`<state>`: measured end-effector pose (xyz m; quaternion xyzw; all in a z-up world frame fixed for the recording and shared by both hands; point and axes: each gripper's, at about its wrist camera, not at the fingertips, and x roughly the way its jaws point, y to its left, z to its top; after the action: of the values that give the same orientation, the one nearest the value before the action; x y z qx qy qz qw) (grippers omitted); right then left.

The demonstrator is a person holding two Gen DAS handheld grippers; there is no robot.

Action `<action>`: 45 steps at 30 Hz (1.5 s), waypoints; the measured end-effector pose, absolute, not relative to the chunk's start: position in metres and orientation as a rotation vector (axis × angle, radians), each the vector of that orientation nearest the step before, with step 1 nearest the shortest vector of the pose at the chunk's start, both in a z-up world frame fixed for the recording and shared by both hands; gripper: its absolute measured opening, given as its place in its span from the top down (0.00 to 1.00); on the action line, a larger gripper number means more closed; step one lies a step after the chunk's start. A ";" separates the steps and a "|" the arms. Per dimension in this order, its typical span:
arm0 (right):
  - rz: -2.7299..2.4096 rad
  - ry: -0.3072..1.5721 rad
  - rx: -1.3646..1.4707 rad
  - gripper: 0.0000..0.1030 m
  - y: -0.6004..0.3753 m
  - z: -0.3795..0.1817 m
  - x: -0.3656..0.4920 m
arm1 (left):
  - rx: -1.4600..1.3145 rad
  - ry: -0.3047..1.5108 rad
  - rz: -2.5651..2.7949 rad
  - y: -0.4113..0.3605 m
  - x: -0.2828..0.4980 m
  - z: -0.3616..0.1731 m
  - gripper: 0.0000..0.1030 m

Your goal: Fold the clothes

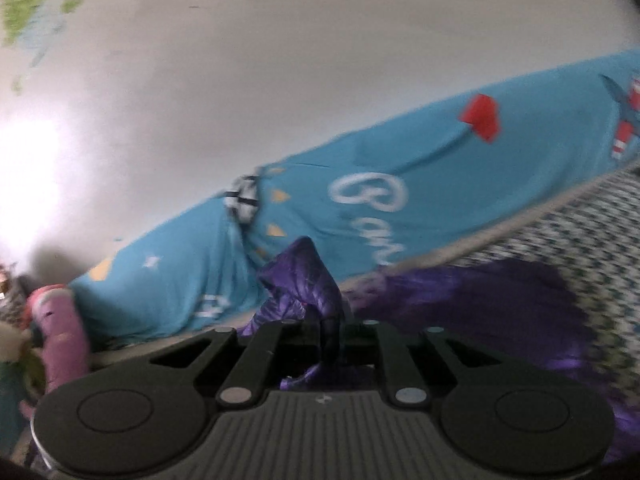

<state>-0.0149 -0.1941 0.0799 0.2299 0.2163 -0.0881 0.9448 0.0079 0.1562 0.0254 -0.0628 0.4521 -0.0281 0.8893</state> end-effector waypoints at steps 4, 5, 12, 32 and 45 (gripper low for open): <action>-0.266 0.451 0.474 0.65 -0.211 0.078 -0.025 | -0.136 0.941 -0.048 0.154 0.009 0.026 0.00; -0.285 0.447 0.466 0.65 -0.215 0.079 -0.027 | -0.142 0.941 -0.045 0.154 0.009 0.026 0.00; -0.222 0.511 0.488 0.65 -0.232 0.069 -0.029 | -0.152 0.950 -0.055 0.152 0.012 0.025 0.00; -0.200 0.729 0.551 0.65 -0.245 0.010 -0.010 | -0.151 0.978 -0.087 0.145 0.016 0.021 0.00; -0.397 0.525 0.398 0.93 -0.246 0.057 -0.037 | -0.134 1.011 -0.078 0.148 0.020 0.016 0.00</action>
<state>-0.0375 -0.2460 0.0567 0.1939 0.2562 -0.1937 0.9269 0.0203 0.1481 0.0160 -0.0643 0.4839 -0.0371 0.8719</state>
